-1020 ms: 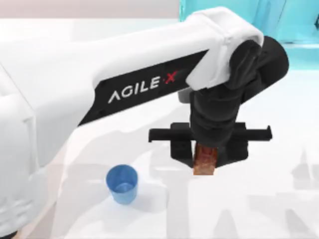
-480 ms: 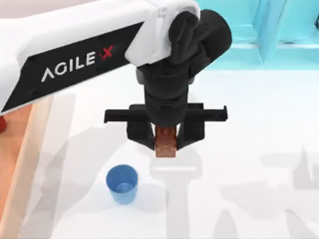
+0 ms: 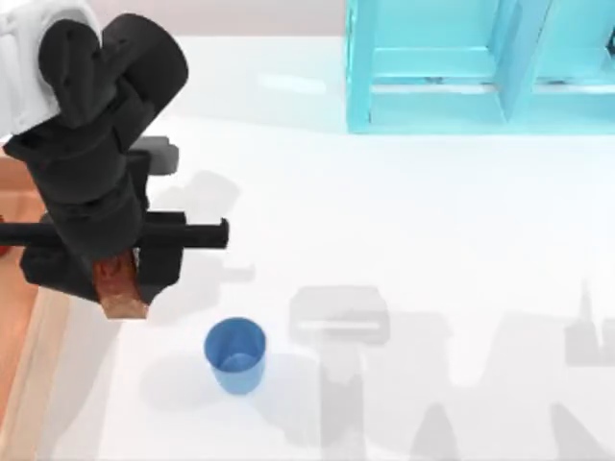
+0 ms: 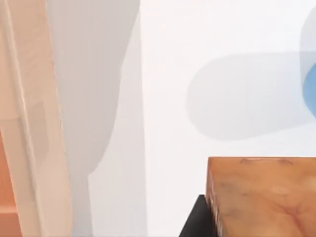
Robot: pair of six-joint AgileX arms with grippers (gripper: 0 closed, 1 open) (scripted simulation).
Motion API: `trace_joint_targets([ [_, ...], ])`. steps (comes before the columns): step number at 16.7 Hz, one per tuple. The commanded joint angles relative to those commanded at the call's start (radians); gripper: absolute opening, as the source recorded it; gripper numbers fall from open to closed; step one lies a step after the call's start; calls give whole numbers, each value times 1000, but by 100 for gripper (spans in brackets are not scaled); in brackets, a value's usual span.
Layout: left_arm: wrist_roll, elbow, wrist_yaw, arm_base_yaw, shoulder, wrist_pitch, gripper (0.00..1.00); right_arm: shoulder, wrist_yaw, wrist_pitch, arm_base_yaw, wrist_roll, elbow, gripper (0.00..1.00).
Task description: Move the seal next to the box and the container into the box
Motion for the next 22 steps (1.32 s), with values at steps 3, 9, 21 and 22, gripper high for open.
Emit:
trace_joint_targets([
  [3,22,-23,-1,22,-22,1,0,0,0,0,0,0,0,100],
  [9,23,-80,-2,23,-7,69,0,0,0,0,0,0,0,100],
  [21,28,-232,-1,27,31,262,15,0,0,0,0,0,0,100],
  [22,28,-232,-1,27,31,262,23,0,0,0,0,0,0,100],
])
